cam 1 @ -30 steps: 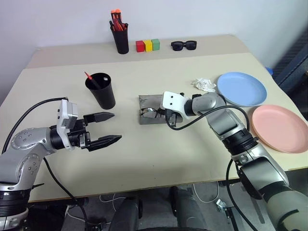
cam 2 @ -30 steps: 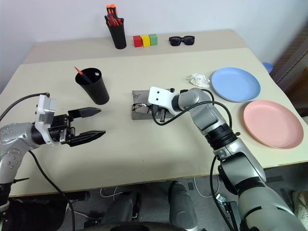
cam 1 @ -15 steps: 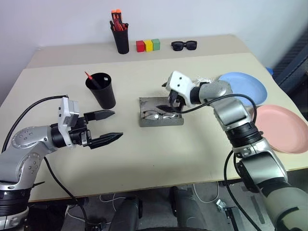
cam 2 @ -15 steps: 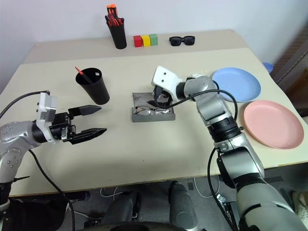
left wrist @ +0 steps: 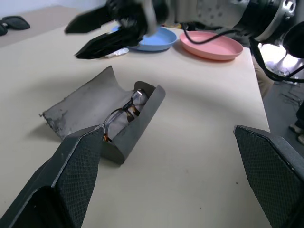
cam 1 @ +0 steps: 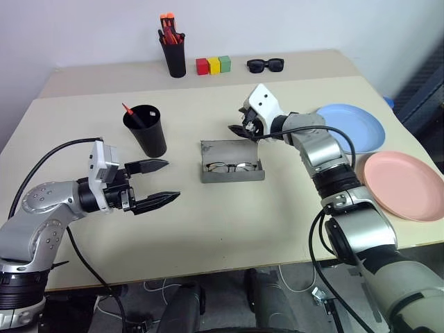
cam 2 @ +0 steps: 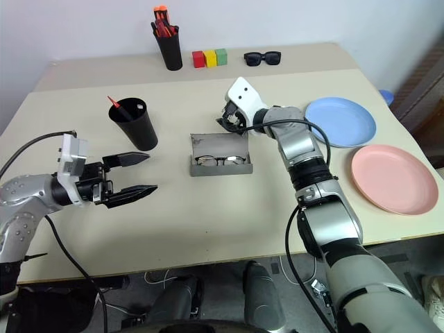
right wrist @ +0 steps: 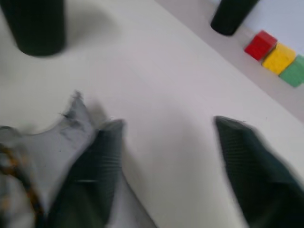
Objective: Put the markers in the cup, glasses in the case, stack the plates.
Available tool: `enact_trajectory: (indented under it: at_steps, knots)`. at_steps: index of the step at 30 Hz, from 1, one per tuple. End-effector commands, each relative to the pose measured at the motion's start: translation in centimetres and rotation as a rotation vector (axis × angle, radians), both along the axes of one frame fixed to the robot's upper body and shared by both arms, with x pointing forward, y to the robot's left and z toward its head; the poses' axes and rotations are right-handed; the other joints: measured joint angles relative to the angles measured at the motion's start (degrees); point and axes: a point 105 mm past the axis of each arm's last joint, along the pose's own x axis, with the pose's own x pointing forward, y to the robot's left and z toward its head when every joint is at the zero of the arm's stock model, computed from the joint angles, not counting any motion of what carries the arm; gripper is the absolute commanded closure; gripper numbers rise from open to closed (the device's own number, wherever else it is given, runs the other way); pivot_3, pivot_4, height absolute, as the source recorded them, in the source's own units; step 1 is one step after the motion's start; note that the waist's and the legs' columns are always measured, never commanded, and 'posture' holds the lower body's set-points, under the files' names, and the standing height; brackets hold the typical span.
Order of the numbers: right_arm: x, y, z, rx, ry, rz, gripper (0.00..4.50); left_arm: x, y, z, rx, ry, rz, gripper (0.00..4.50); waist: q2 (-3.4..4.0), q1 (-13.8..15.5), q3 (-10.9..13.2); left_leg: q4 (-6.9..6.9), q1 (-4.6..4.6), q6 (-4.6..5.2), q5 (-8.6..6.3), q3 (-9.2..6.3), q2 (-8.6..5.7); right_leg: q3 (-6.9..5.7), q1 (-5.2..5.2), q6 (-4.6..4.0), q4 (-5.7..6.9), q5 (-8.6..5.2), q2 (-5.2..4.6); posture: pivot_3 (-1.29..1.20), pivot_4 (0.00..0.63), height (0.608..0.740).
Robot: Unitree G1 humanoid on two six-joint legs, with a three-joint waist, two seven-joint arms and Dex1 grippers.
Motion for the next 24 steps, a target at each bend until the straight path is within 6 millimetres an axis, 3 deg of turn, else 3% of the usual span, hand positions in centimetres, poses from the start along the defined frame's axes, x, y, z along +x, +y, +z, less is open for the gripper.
enact_trajectory:
  at_steps: [1,3,12,24]
  knots:
    - [1.6,-0.1,3.2,0.012,-0.150,-0.081,3.48,-0.1,0.0,0.9,-0.001,-0.046,-0.004,0.00,0.02,-0.1,0.0,0.00,0.00,0.00,0.00,0.00,-0.01,0.00,0.00,0.00,0.00,0.00,0.00,0.00,0.150,0.740]
    - [2.2,-0.7,3.1,-0.037,-0.182,-0.117,4.46,-0.2,0.0,0.9,-0.001,-0.044,-0.001,0.00,0.04,-0.2,0.0,-0.01,0.01,0.00,0.00,0.00,0.00,0.01,-0.01,0.00,0.00,0.00,0.01,0.00,0.150,0.740]
    - [2.2,-1.6,-0.2,-0.293,-0.198,-0.038,4.46,-0.4,-0.1,0.8,-0.002,-0.038,0.007,0.00,0.04,-1.4,0.0,-0.09,0.03,0.00,0.00,-0.02,0.00,0.01,-0.02,-0.01,-0.01,0.00,0.01,0.00,0.150,0.740]
    - [1.7,-2.5,-2.0,-0.365,-0.154,0.020,4.46,-0.4,-0.3,0.8,-0.009,-0.033,0.003,0.00,0.05,-1.5,0.0,-0.15,0.06,-0.01,0.01,-0.02,0.00,0.03,-0.02,-0.01,-0.01,0.00,0.03,0.00,0.150,0.740]
